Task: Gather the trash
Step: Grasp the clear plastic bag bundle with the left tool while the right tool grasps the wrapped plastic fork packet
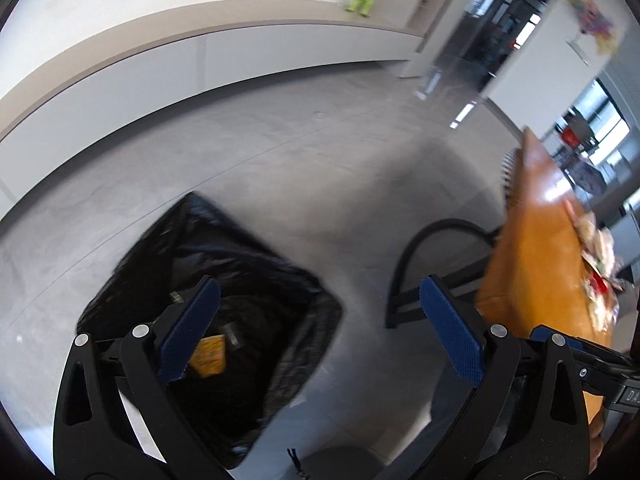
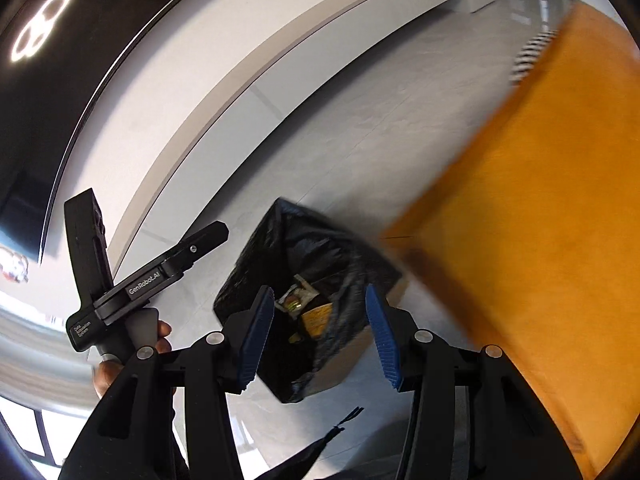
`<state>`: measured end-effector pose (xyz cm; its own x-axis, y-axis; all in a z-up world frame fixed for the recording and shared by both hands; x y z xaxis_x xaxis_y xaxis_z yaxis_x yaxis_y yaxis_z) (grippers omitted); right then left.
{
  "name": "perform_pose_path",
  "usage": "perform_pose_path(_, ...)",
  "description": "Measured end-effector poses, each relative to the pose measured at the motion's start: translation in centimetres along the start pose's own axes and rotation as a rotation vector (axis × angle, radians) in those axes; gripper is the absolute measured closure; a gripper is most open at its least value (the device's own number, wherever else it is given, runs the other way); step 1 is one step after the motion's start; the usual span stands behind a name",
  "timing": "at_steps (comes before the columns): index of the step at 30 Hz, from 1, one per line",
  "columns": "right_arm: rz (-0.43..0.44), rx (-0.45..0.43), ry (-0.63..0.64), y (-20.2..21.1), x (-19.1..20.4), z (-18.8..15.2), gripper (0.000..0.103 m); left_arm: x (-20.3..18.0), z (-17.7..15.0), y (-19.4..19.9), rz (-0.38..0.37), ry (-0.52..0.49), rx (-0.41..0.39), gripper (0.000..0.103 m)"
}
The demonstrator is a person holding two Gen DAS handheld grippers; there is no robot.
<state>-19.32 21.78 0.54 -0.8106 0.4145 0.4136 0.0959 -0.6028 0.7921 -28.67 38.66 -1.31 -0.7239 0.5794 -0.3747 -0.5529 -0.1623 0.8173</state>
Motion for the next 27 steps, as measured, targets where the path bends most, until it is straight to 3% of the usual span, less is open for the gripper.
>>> perform_pose_path(6,-0.109,-0.095,-0.127,8.0,-8.8,-0.8,0.050,-12.0,-1.9,-2.2,-0.096,-0.185,0.057,0.006)
perform_pose_path(12,-0.268,-0.125,-0.175,15.0,-17.2,-1.9,0.035,-23.1,-4.3,-4.3,-0.179,-0.358,0.129,0.006)
perform_pose_path(14,-0.321,-0.095,-0.136,16.9,-19.5,-2.0,0.026,-26.6,-5.1,-4.9,-0.207,-0.418,0.155,0.006)
perform_pose_path(17,-0.407,-0.010,-0.054,18.5,-23.0,-2.2,0.026,-30.6,-5.8,-5.8,-0.227,-0.480,0.178,0.006)
perform_pose_path(23,-0.465,0.109,0.015,18.4,-28.8,-3.5,0.026,-36.6,-6.9,-7.6,-0.248,-0.548,0.228,0.006)
perform_pose_path(27,-0.459,0.163,0.074,16.9,-31.2,-3.6,0.026,-39.4,-6.8,-9.0,-0.244,-0.585,0.253,0.006)
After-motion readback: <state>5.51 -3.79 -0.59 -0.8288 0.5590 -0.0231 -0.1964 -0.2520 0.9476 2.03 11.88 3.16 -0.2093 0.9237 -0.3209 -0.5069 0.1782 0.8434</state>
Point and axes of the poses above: each gripper's, at about its wrist camera, not at the fingertips, and y roughly against the way its jaws point, x to its left, z to its top, the point moved 6 cm from there along -y, roughly the way its jaws point, and after that the axes turned 11 degrees about y, right-handed, at the moved point
